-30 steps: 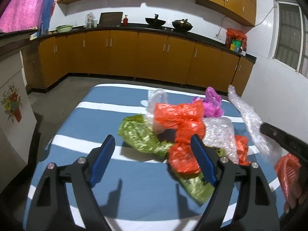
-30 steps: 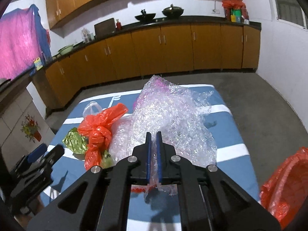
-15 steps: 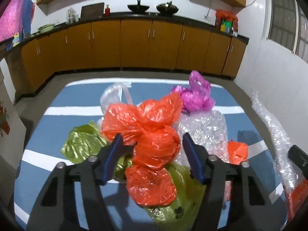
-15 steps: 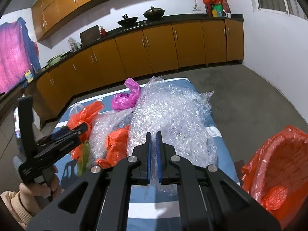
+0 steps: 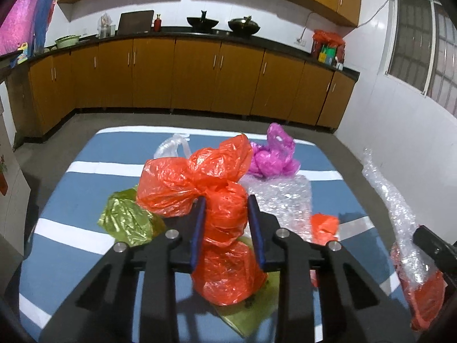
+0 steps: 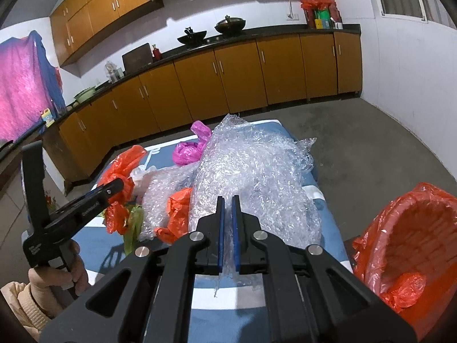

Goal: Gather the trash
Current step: 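Carry the bubble wrap and red bag over the red wastebasket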

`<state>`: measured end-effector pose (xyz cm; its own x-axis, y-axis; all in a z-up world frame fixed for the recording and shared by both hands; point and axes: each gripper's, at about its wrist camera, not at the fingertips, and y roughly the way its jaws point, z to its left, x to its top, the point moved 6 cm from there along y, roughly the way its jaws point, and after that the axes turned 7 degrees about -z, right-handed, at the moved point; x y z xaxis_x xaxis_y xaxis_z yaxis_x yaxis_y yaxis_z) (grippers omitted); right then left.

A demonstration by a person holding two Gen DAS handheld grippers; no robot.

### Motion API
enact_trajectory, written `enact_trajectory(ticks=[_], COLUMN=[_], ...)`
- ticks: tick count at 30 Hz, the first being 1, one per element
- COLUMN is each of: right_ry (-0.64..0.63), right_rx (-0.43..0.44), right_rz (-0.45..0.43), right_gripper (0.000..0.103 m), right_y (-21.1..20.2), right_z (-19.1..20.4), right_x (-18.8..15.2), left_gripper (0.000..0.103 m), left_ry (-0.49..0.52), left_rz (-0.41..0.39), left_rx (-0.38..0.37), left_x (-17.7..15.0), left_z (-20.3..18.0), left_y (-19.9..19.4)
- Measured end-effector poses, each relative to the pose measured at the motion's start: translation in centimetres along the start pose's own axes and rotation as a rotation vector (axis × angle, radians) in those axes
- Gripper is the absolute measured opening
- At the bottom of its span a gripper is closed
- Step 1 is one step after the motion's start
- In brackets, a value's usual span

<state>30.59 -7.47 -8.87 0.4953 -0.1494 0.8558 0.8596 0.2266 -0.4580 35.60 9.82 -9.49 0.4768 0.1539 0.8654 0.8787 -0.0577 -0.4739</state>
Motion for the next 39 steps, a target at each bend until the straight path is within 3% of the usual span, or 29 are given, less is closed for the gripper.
enact_trajectory(ticks=[7, 18, 39], right_ry=[-0.001, -0.003, 0.070], right_rx=[-0.005, -0.070, -0.301], right_rz=[-0.044, -0.116, -0.159], right_gripper=[0.006, 0.005, 0.005], right_y=[-2.4, -7.3, -13.9], right_z=[-0.1, -2.3, -11.2], right_x=[0.5, 0.9, -1.5], left_gripper=[0.029, 0.029, 0.029], left_ry=[0.002, 0.028, 0.121], left_rz=[-0.050, -0.079, -0.019], left_rx=[-0.057, -0.208, -0.471], left_x=[0.9, 1.4, -2.1], left_z=[-1.3, -7.0, -19.7], left_y=[-4.6, -9.6, -11.7])
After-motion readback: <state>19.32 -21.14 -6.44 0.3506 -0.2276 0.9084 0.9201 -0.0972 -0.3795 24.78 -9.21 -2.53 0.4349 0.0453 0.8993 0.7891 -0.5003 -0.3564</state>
